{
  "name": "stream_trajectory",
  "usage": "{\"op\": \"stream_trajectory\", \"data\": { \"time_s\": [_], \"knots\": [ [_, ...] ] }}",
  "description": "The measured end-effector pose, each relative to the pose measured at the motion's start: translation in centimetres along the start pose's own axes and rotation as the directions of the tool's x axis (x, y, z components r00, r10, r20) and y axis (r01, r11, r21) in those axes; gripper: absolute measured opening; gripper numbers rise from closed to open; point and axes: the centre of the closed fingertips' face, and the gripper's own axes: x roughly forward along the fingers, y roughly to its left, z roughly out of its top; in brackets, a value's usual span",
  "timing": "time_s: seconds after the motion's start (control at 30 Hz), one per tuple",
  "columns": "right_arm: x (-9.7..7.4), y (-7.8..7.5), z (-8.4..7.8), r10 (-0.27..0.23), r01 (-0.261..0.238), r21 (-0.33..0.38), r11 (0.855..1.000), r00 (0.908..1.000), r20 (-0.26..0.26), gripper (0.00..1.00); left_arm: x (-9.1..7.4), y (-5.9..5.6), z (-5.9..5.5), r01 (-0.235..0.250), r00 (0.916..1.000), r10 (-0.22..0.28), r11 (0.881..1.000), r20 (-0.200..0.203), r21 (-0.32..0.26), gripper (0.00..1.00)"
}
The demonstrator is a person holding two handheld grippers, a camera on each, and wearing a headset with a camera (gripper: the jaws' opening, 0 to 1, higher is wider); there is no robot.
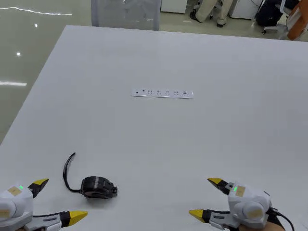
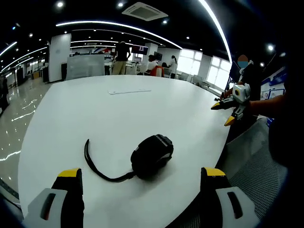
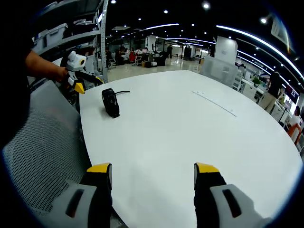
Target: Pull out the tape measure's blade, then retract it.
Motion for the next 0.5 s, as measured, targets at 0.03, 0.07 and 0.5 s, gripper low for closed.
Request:
{"op": "stream_trajectory", "data": {
  "time_s": [0.03,0.07,0.5],
  "knots": [
    [-0.2,-0.1,-0.2,0.0,0.0,0.003,1.0,1.0,-0.001,0.74,0.0,0.0,-0.1,0.002,1.0,-0.002,1.0,0.002,0.004,1.0],
    [-0.4,-0.2,-0.5,-0.002,0.002,0.004,1.0,1.0,-0.003,0.78,-0.1,-0.1,-0.3,0.007,1.0,-0.007,1.0,0.005,0.019,1.0],
    [-2.8,-0.7,-3.2,-0.039,0.039,0.074,0.997,0.9992,-0.007,0.99,-1.2,0.4,-0.2,-0.014,0.9998,0.013,0.998,0.012,0.068,1.0]
  ]
}}
